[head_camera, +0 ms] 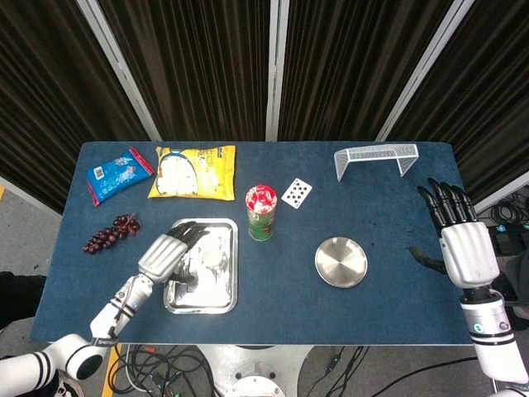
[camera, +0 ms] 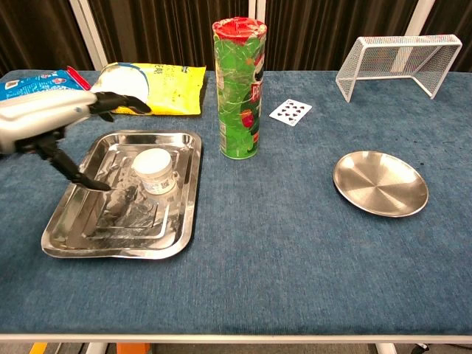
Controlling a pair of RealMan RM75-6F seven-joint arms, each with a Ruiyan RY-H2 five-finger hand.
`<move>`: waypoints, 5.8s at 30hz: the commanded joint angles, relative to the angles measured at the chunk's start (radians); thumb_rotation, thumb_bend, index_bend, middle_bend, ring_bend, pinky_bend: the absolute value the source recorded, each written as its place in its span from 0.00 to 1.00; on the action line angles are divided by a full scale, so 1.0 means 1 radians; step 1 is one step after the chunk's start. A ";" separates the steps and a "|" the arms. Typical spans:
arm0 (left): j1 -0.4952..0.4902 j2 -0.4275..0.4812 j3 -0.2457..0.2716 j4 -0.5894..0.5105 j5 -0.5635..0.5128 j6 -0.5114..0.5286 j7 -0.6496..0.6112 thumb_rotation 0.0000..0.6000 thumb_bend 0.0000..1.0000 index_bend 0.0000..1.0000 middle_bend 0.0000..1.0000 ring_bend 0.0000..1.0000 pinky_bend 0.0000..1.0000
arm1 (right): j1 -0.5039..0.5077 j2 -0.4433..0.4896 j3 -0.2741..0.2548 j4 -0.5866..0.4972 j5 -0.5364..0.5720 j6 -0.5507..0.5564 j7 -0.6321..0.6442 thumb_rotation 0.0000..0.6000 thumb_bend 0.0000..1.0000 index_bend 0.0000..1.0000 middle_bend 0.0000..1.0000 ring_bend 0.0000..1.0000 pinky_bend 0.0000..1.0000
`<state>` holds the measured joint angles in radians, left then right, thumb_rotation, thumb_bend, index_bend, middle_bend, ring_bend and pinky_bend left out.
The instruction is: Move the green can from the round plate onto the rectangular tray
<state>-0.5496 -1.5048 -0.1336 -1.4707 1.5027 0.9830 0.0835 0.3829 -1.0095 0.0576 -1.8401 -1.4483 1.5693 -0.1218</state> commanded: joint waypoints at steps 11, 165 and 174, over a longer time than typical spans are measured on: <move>-0.086 -0.067 0.004 0.084 -0.012 -0.033 0.030 1.00 0.10 0.29 0.26 0.20 0.34 | -0.057 0.005 0.036 0.060 0.011 -0.016 0.072 1.00 0.05 0.00 0.00 0.00 0.07; -0.603 0.096 -0.122 0.077 -0.238 -0.310 0.024 1.00 0.24 0.44 0.42 0.36 0.63 | -0.178 0.038 0.158 0.190 0.063 -0.149 0.397 1.00 0.13 0.00 0.00 0.00 0.07; -0.579 0.202 -0.128 -0.059 -0.262 -0.262 0.085 1.00 0.25 0.48 0.46 0.39 0.66 | -0.179 0.038 0.162 0.197 0.062 -0.145 0.410 1.00 0.13 0.00 0.00 0.00 0.07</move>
<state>-1.1404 -1.3432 -0.2594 -1.4845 1.2586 0.7091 0.1416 0.2038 -0.9718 0.2190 -1.6436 -1.3858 1.4233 0.2871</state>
